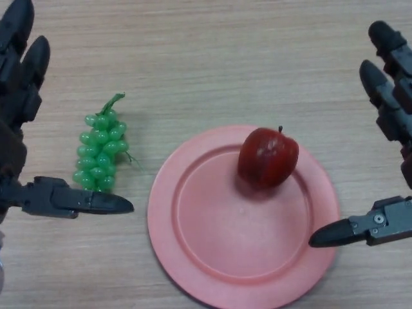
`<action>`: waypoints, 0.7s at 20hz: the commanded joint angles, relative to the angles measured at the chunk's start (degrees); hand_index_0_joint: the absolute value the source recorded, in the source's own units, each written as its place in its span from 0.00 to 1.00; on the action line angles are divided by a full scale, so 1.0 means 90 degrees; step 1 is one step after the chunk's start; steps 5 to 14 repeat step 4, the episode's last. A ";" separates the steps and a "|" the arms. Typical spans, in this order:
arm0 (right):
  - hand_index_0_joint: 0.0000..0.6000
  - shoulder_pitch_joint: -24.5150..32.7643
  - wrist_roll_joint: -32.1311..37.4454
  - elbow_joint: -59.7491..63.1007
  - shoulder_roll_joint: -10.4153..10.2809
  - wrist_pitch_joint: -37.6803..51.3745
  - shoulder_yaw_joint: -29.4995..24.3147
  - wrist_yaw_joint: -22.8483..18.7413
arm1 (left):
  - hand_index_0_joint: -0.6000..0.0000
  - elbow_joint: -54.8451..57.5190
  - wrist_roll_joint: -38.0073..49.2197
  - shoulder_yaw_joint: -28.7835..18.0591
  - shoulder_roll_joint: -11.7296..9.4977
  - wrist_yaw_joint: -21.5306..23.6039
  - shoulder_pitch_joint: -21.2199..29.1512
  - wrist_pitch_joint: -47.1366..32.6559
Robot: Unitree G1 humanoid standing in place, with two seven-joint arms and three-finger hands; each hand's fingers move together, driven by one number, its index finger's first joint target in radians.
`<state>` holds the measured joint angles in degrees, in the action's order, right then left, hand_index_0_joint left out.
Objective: Pick up the red apple and place it on the plate
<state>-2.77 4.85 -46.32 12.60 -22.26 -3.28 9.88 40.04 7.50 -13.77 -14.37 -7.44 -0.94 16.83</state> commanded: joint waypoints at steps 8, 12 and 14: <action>0.00 0.0154 0.0076 -0.0347 0.0071 0.0880 -0.0063 -0.0055 | 1.00 0.0347 -0.0036 -0.0207 -0.0182 0.0034 0.0208 -0.0777; 0.00 0.0154 0.0076 -0.0347 0.0071 0.0880 -0.0063 -0.0055 | 1.00 0.0347 -0.0036 -0.0207 -0.0182 0.0034 0.0208 -0.0777; 0.00 0.0154 0.0076 -0.0347 0.0071 0.0880 -0.0063 -0.0055 | 1.00 0.0347 -0.0036 -0.0207 -0.0182 0.0034 0.0208 -0.0777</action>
